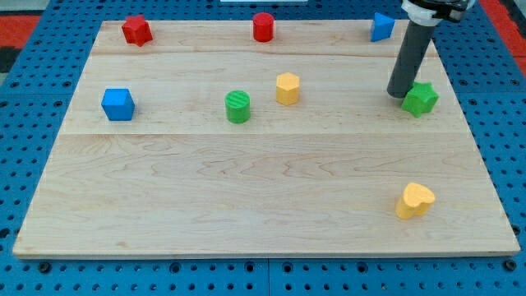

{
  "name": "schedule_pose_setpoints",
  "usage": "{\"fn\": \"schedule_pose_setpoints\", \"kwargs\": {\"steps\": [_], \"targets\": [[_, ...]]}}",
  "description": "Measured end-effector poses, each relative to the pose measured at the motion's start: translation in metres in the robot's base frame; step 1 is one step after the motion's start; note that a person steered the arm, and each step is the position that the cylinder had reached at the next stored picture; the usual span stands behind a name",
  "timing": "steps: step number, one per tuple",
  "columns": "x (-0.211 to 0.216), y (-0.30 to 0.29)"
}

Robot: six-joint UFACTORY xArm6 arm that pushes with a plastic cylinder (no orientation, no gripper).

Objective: Push the yellow heart to the bottom center of the board

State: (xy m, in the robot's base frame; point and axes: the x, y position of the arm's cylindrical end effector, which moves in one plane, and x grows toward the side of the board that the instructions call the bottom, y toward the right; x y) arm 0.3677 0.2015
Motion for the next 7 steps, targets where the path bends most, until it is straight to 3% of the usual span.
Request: {"fn": "schedule_pose_setpoints", "kwargs": {"steps": [3,5,7], "targets": [[0.080,0.008],[0.127,0.051],[0.189,0.015]]}}
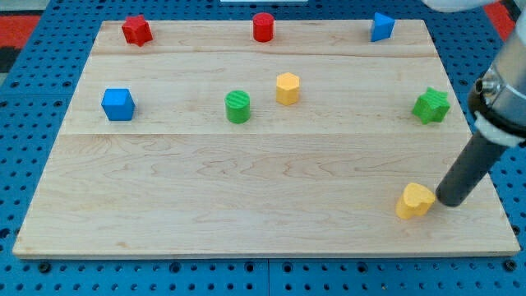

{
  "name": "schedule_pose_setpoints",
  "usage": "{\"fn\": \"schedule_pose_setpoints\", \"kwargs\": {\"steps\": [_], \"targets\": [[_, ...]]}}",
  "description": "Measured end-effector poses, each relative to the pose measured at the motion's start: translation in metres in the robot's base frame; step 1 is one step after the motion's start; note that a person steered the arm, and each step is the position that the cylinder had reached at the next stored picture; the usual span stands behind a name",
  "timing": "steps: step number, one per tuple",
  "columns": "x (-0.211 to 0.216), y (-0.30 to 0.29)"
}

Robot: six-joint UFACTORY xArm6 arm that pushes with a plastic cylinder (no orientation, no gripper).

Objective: Push the yellow heart to the bottom center of the board

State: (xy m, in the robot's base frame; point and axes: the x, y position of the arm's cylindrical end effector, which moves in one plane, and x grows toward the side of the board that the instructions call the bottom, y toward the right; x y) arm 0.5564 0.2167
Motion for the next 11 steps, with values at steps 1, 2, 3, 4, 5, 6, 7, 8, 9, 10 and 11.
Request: {"fn": "schedule_pose_setpoints", "kwargs": {"steps": [1,2,3,4,5,6,7,8,9,10,11], "targets": [[0.007,-0.024],[0.007,-0.024],[0.007,-0.029],[0.007,-0.035],[0.007,-0.042],[0.007,-0.054],[0.007,-0.061],[0.007,-0.084],[0.007,-0.107],[0.007,-0.120],[0.007,-0.122]]}}
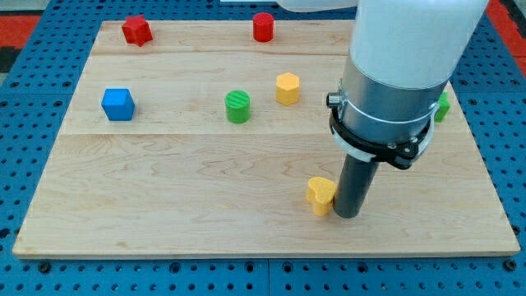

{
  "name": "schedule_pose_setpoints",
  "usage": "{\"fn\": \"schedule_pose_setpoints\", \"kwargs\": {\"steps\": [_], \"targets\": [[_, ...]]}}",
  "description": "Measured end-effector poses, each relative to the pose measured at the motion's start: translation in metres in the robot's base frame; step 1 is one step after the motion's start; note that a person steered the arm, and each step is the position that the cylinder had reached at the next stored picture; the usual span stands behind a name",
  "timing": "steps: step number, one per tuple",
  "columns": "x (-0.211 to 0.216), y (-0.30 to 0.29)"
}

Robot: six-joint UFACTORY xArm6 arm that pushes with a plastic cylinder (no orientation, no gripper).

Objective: Push the yellow heart to the bottom center of the board

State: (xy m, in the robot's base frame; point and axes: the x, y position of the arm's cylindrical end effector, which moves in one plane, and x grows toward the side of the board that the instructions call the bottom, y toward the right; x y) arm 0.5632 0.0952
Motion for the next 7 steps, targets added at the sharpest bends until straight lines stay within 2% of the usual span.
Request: {"fn": "schedule_pose_setpoints", "kwargs": {"steps": [3,4,6,7], "targets": [[-0.021,0.001],[-0.030,-0.024],[-0.015,-0.083],[-0.015,-0.083]]}}
